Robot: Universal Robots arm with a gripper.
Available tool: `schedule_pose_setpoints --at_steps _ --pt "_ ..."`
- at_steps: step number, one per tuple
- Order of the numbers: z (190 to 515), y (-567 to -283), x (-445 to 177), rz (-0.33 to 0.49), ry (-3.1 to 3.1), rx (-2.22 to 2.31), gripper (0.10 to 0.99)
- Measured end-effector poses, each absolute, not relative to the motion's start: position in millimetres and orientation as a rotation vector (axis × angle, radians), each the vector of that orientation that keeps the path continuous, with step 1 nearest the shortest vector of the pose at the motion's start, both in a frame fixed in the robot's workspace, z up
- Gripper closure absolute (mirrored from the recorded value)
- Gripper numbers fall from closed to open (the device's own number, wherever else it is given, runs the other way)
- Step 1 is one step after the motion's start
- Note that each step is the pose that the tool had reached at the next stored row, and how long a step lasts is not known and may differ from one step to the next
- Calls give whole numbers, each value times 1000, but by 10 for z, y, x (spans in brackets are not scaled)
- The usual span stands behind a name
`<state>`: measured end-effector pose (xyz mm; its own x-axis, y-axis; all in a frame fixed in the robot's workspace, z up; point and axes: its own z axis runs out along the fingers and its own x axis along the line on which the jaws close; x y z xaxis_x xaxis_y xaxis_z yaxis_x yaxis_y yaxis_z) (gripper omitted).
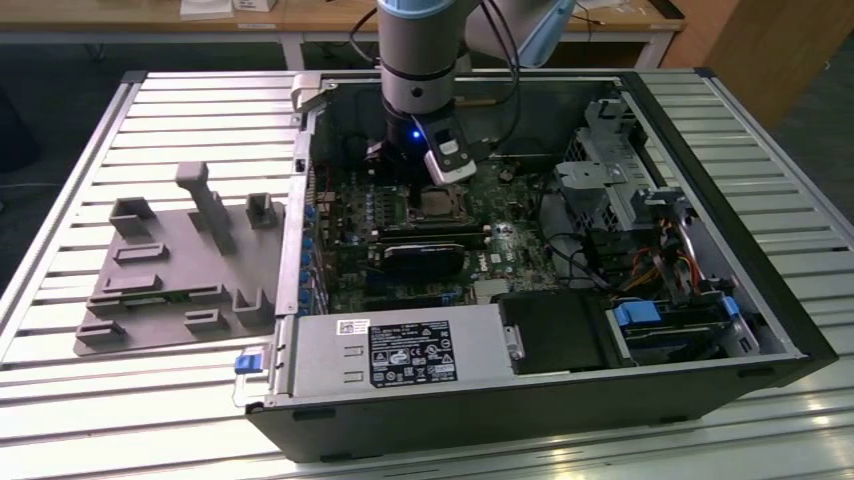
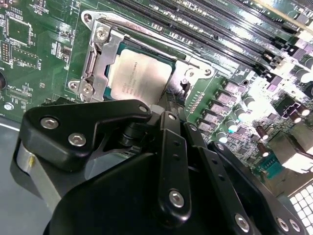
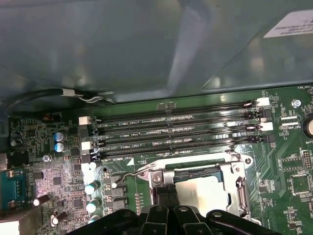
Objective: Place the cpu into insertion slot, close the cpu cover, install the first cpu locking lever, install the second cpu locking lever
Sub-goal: 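Close the cpu cover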
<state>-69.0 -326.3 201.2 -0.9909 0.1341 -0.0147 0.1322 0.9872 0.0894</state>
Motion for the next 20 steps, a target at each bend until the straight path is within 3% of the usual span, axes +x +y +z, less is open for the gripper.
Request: schedule_pose_setpoints --at_steps 20 --pt "2051 -3264 -633 140 3110 221 984"
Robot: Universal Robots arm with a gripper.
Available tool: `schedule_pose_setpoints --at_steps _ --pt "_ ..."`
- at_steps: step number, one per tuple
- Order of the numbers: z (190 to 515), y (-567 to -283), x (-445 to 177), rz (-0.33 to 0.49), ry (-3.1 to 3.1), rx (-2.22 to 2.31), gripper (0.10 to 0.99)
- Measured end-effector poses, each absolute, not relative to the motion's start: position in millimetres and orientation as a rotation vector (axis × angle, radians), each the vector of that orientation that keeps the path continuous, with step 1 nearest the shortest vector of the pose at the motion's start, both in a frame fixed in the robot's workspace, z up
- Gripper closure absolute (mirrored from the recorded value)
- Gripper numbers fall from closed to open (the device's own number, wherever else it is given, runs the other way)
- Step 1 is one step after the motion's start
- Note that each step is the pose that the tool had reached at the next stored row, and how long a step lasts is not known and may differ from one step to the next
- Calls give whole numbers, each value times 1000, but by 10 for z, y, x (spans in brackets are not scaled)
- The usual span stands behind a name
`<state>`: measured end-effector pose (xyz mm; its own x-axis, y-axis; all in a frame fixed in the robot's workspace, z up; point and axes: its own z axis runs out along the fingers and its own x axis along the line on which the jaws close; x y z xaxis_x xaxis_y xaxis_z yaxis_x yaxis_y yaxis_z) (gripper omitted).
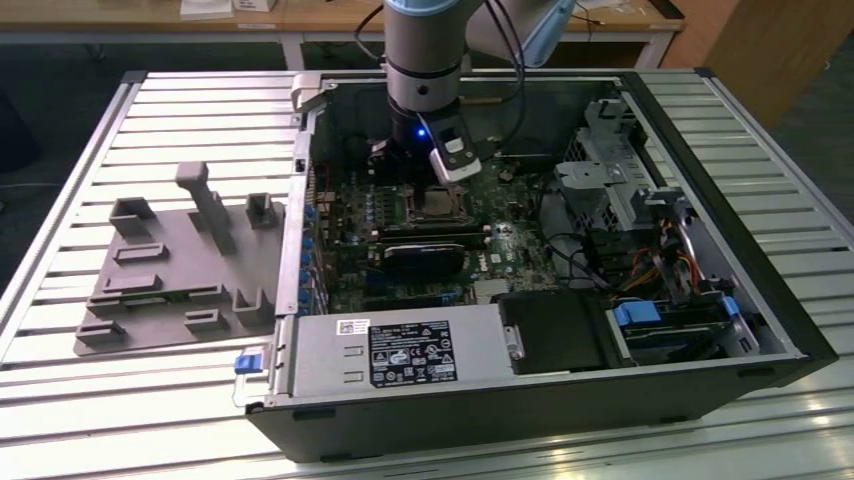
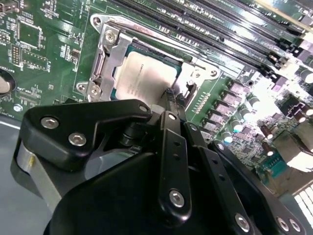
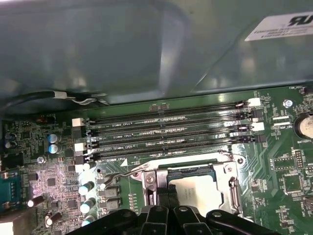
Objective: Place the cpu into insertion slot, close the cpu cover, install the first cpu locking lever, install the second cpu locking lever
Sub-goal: 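Close the cpu cover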
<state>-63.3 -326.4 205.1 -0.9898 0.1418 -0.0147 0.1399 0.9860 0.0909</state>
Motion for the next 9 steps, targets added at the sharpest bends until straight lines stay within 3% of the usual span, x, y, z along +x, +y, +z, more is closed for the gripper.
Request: schedule_pose_setpoints --at_steps 9 --pt "2126 -3264 -633 117 3109 220 984"
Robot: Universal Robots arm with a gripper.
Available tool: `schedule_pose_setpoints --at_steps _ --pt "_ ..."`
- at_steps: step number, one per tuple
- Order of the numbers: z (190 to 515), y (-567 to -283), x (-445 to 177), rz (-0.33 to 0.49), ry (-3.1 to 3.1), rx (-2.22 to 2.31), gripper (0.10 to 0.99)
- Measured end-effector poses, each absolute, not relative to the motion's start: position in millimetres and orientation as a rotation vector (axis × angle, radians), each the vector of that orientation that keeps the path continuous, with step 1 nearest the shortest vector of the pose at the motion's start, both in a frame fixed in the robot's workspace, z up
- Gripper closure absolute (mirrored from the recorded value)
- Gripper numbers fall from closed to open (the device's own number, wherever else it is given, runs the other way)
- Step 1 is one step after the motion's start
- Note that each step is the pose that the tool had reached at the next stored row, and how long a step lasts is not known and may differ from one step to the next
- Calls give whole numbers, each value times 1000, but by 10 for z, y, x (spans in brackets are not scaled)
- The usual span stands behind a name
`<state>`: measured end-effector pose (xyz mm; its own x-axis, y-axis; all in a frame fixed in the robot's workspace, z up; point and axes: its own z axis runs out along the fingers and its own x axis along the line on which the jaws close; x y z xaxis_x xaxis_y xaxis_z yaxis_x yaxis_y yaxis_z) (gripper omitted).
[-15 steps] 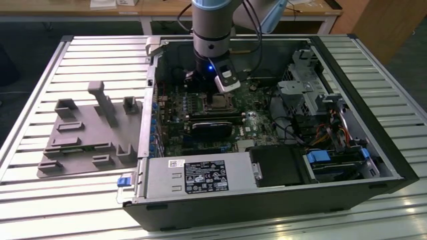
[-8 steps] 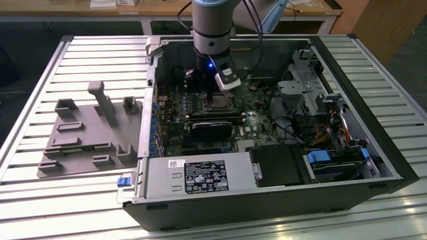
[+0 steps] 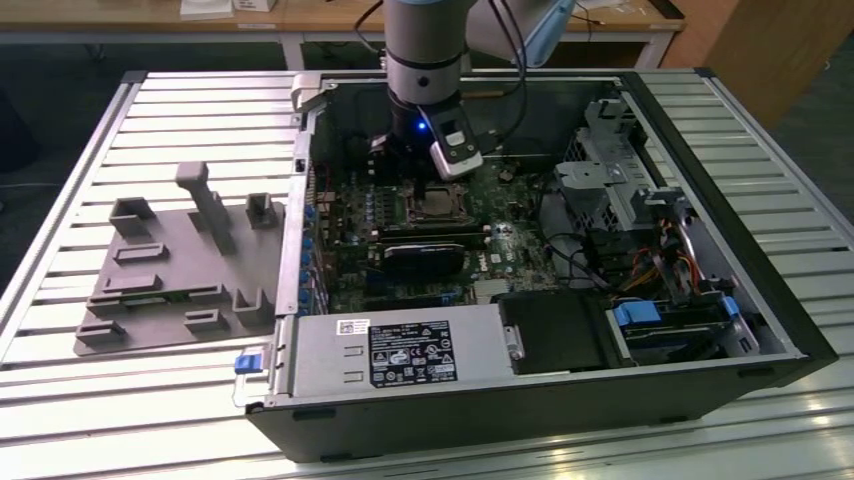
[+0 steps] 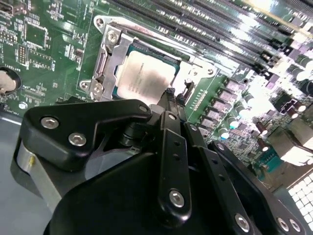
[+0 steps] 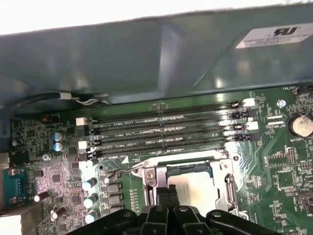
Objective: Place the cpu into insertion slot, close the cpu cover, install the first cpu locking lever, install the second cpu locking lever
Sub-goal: 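Close the cpu cover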
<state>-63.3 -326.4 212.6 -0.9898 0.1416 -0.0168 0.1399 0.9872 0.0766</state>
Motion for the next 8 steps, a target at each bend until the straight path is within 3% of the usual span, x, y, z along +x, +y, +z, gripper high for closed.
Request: schedule_pose_setpoints --at_steps 8 --pt "2127 -3264 -549 96 3109 220 984"
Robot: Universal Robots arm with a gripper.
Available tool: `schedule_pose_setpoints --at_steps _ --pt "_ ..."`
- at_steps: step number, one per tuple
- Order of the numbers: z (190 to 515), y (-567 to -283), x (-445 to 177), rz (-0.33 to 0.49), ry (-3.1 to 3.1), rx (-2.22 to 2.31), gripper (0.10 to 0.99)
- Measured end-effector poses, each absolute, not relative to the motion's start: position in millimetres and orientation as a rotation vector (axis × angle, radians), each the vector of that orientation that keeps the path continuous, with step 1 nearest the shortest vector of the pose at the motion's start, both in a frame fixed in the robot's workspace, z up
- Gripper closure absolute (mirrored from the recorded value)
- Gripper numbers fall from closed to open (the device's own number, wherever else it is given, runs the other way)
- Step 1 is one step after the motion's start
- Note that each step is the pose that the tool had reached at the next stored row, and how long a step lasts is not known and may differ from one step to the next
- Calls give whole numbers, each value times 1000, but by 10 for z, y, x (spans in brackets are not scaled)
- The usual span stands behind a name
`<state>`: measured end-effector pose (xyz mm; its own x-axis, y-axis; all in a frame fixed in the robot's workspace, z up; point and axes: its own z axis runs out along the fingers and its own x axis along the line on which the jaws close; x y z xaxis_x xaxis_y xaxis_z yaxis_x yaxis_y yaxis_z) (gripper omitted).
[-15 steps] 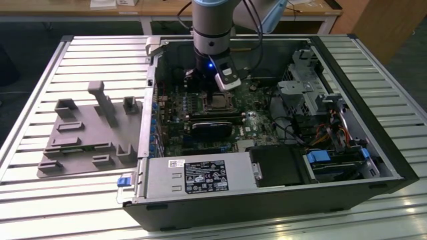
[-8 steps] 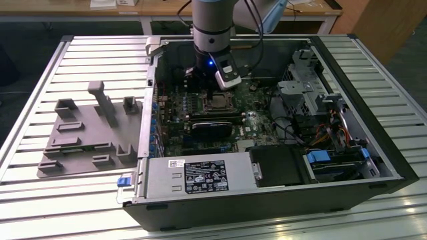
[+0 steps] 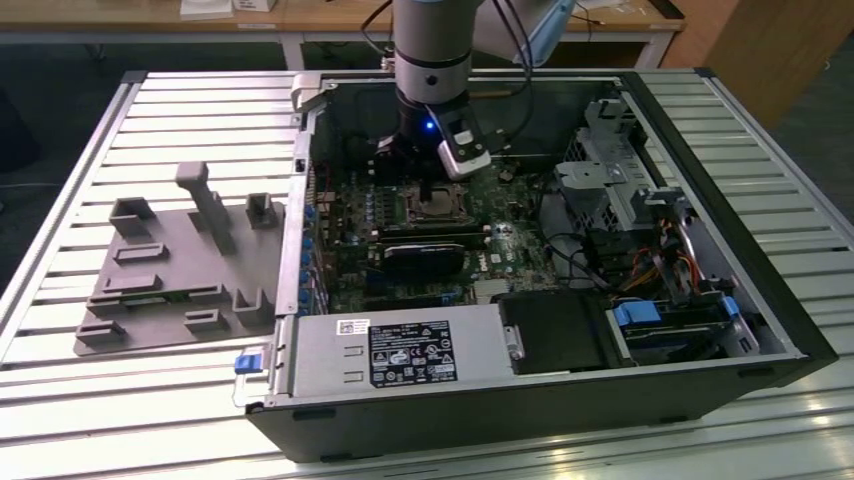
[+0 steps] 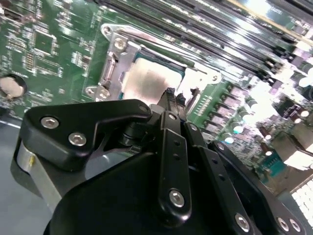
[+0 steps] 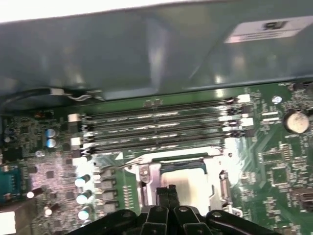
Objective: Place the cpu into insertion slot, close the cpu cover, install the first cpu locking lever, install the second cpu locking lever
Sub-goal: 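Close the cpu cover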
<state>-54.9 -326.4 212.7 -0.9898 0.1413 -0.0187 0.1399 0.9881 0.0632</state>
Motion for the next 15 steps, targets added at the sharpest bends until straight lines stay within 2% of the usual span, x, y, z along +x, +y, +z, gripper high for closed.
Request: schedule_pose_setpoints --at_steps 7,15 --pt "2126 -3264 -501 46 3108 222 984" --pt "2134 -3264 -445 44 3108 223 984"
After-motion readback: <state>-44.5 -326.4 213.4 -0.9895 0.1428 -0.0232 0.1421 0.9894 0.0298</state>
